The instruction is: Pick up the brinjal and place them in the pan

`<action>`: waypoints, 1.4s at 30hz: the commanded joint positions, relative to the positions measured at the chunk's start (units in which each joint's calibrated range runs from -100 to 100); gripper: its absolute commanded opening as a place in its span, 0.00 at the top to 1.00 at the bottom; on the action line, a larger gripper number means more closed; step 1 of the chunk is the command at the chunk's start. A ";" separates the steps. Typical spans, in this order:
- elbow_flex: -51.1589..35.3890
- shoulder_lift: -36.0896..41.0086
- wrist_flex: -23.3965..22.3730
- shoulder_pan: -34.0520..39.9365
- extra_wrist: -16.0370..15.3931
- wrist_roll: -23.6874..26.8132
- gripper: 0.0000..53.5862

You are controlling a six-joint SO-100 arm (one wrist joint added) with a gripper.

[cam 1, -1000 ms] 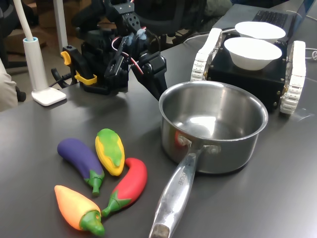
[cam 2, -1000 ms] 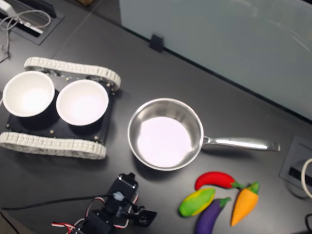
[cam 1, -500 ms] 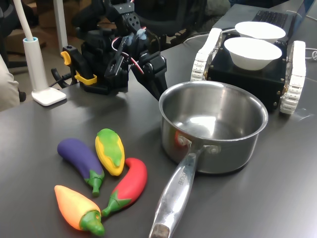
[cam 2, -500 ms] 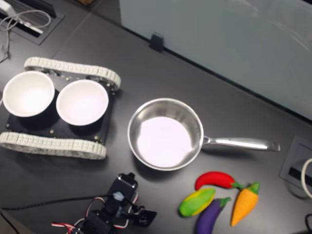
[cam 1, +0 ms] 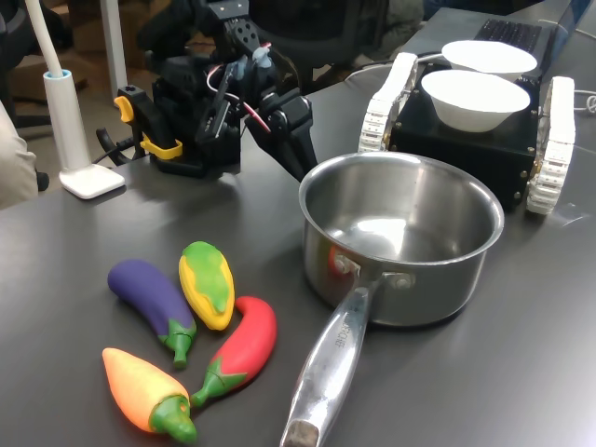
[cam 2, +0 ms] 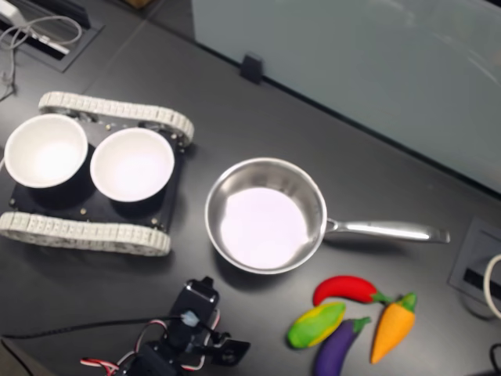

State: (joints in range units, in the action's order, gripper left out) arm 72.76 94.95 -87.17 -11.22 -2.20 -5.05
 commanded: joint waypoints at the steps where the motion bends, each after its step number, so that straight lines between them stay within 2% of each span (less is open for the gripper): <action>1: -4.75 0.58 -0.98 -1.39 -0.57 -0.83 1.00; 42: -11.65 0.58 -4.73 -6.90 -0.49 -2.20 1.00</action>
State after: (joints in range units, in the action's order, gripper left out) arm 66.52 94.95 -90.91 -16.61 -2.20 -6.57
